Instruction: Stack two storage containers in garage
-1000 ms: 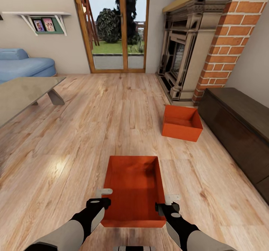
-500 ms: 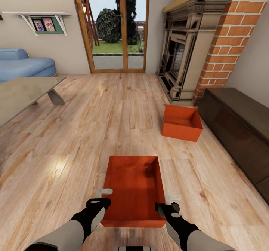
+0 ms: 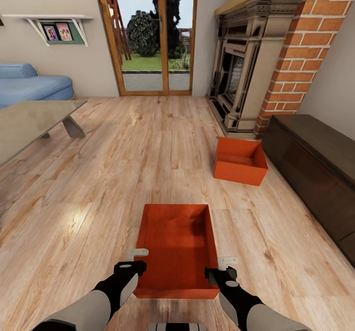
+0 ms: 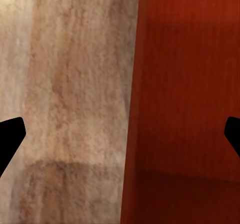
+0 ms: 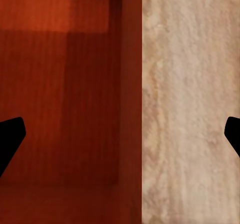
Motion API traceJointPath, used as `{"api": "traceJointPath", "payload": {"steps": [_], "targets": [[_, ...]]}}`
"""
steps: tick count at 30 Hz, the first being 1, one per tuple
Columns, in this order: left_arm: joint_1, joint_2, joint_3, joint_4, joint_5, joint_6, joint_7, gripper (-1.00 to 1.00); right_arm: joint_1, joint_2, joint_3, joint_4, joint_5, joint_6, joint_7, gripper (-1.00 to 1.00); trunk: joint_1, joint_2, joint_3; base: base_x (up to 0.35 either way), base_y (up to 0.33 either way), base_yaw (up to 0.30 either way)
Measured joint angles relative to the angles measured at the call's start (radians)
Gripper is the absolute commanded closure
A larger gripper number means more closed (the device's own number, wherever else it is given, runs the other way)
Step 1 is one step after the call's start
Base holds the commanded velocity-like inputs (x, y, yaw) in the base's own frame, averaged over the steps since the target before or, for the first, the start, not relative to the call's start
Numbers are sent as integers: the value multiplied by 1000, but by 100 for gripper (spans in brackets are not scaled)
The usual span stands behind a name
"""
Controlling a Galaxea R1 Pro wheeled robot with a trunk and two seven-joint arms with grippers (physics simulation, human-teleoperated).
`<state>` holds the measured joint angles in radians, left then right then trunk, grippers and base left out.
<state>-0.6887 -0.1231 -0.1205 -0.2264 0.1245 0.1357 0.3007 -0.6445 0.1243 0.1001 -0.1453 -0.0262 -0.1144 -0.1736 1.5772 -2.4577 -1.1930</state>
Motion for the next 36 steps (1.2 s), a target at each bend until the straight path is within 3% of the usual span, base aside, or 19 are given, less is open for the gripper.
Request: {"api": "traceJointPath", "payload": {"steps": [8,14,36], "targets": [[0,1,0,0,0,0,0,-100,0,0,0,0,0,0,0,-100,0,0,0,0,0,0],[0,1,0,0,0,0,0,-100,-1,0,0,0,0,0,0,-100,23,-42,-19,0,0,0],[0,2,0,0,0,0,1,-100,0,0,0,0,0,0,0,-100,23,-42,-19,0,0,0]]}}
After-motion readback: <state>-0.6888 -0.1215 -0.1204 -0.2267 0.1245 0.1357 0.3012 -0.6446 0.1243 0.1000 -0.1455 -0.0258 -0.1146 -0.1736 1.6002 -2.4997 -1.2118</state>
